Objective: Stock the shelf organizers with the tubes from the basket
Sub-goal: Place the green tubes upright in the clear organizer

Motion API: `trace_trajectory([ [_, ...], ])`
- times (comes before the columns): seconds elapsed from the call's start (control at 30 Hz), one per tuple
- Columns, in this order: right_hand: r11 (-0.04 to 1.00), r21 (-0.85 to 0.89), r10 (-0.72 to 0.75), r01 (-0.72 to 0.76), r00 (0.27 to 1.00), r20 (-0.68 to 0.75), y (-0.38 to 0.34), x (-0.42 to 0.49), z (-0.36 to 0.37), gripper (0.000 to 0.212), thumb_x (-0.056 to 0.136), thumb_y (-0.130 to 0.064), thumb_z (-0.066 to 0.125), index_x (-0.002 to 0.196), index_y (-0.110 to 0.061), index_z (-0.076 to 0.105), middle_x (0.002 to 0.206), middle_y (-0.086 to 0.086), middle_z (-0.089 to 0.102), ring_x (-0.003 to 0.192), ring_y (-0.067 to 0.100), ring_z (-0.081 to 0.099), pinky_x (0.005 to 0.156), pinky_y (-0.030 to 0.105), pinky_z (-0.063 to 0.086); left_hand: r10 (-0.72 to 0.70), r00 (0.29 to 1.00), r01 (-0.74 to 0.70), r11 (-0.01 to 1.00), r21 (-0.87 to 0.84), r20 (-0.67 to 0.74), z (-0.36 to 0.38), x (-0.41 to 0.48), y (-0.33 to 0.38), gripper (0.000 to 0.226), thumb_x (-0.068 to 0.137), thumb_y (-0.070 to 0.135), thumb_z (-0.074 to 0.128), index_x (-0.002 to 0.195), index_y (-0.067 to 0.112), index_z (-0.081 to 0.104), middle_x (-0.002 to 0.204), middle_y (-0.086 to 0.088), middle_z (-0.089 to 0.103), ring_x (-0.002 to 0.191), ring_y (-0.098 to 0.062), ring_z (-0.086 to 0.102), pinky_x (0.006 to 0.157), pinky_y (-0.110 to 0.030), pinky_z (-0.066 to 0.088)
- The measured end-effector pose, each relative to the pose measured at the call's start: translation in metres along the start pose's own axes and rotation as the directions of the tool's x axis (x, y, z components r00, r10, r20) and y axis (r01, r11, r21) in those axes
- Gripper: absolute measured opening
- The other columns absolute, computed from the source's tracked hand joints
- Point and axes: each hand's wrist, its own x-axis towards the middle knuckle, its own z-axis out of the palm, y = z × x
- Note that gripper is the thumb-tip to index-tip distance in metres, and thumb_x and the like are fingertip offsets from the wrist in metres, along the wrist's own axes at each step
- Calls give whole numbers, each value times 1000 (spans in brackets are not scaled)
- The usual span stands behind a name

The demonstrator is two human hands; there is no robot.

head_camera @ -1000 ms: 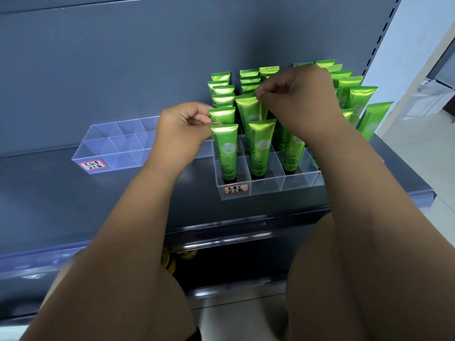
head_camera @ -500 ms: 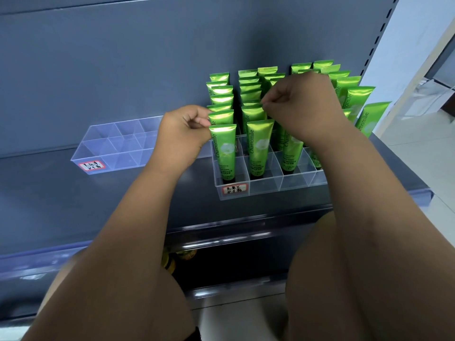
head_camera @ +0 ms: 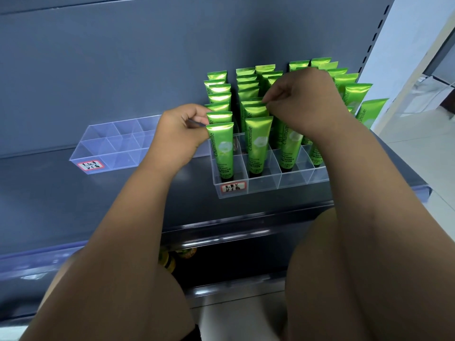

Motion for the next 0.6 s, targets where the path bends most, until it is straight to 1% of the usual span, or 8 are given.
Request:
trace_trajectory([
  [0.1,1000,-5,-21,21,1000,3,-1,0,0,22,82,-14,63,91,-24,81,78,-10,70,87,10,68,81,28,55,6,1000,-6,1000,21,10,-2,0,1,34,84,-16,59,105,9,71,90,4,62,70,9,57,73,-9,49],
  [0.2,999,-10,-42,42,999,3,-1,0,1,18,82,-18,65,89,-23,81,83,-8,74,85,11,67,81,32,56,15,1000,-16,1000,23,15,-5,-1,1,28,85,-14,60,106,1,72,94,-7,64,73,4,58,74,-13,50],
  [0.23,999,-14,-46,46,999,0,0,0,1,17,82,-19,66,88,-23,81,83,-7,75,85,11,67,81,33,56,20,1000,-20,1000,22,16,-5,-1,2,26,86,-14,59,104,0,71,93,-8,64,73,3,59,74,-14,50],
  [0.33,998,-20,-56,55,998,-7,1,1,3,16,82,-21,66,88,-23,81,82,-7,75,84,11,67,81,34,56,30,1000,-30,999,19,5,-4,-4,6,27,87,-16,57,99,5,69,84,-1,61,71,11,62,70,-9,48],
  [0.4,998,-15,-67,67,998,-13,1,2,4,15,82,-22,67,87,-24,81,82,-8,75,83,11,68,81,34,56,35,999,-35,999,11,-4,-2,-5,8,30,86,-16,57,98,9,69,83,3,60,70,12,61,69,-7,47],
  [0.47,997,-13,-80,80,996,-30,1,1,6,15,83,-23,66,86,-24,81,82,-8,75,83,12,68,80,35,57,30,999,-30,999,13,-14,-2,-6,8,29,86,-16,58,98,8,69,85,0,61,71,12,61,69,-7,48],
  [0.53,996,-14,-91,90,995,-52,0,1,7,16,83,-23,66,87,-22,81,82,-6,76,83,15,69,80,36,56,32,999,-31,999,22,-21,-2,-5,7,27,86,-15,60,97,8,69,89,-6,62,71,10,60,70,-7,48],
  [0.6,996,-3,-89,89,995,-51,-1,0,7,16,84,-23,66,87,-22,81,83,-7,76,83,14,69,80,36,57,33,999,-33,999,20,-14,-3,-3,5,26,85,-15,62,96,7,70,91,-8,63,71,7,60,70,-9,48],
])
